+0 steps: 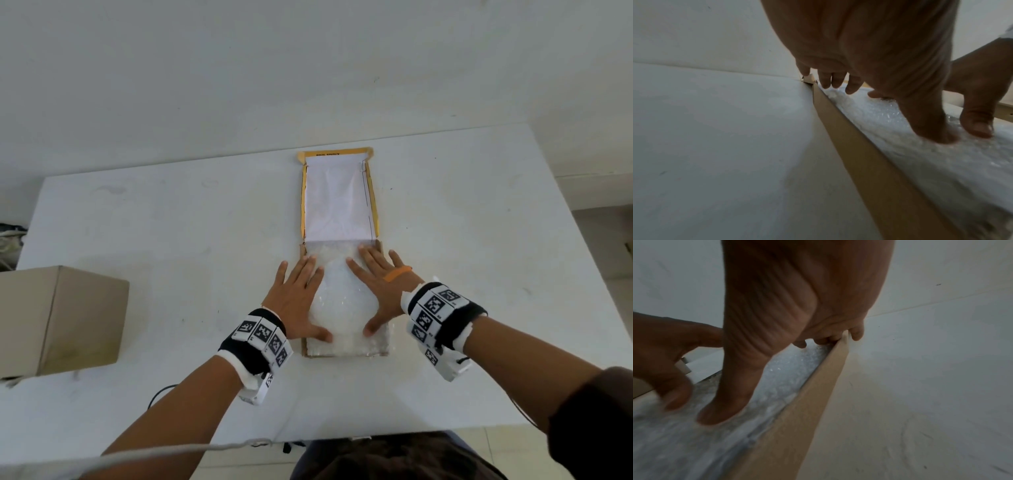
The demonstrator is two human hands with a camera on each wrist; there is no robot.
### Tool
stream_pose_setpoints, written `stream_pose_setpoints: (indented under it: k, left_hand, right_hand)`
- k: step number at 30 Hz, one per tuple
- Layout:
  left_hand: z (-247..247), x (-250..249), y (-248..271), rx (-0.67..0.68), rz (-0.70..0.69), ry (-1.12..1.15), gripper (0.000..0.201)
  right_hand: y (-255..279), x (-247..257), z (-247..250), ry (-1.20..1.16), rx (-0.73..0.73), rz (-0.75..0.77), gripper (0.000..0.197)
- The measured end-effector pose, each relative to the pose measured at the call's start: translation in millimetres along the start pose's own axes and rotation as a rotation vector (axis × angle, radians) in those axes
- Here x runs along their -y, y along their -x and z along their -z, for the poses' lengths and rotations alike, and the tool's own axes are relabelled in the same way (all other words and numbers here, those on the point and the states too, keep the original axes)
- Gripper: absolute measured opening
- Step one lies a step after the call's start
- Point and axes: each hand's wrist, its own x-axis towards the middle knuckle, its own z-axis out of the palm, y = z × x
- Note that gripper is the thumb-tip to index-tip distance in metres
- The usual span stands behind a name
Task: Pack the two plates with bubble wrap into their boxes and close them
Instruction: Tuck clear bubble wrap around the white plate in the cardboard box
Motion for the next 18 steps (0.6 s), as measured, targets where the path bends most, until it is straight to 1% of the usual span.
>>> stream_pose_setpoints:
  k: [3,6,8,18]
  left_hand:
    - [-2,2,2,0.046,0.005,-0.053,0.133]
    - [-1,2,0,0.056,0.010,-0.104,0.134]
    - [0,2,0,0.057,0.018,-0.140,0.134]
    - [2,-7,2,0.021,0.061,-0.250,0.134]
  right_hand:
    - [-1,-1,5,0.007,0.073,0.007,0.146]
    - [1,-6,14,0.010,0.135,0.021,0.144]
    - [1,-9,17,0.024,0.150,0.014,0.142]
    - [-2,4,-11,0.091,0.011,-0.059,0.141]
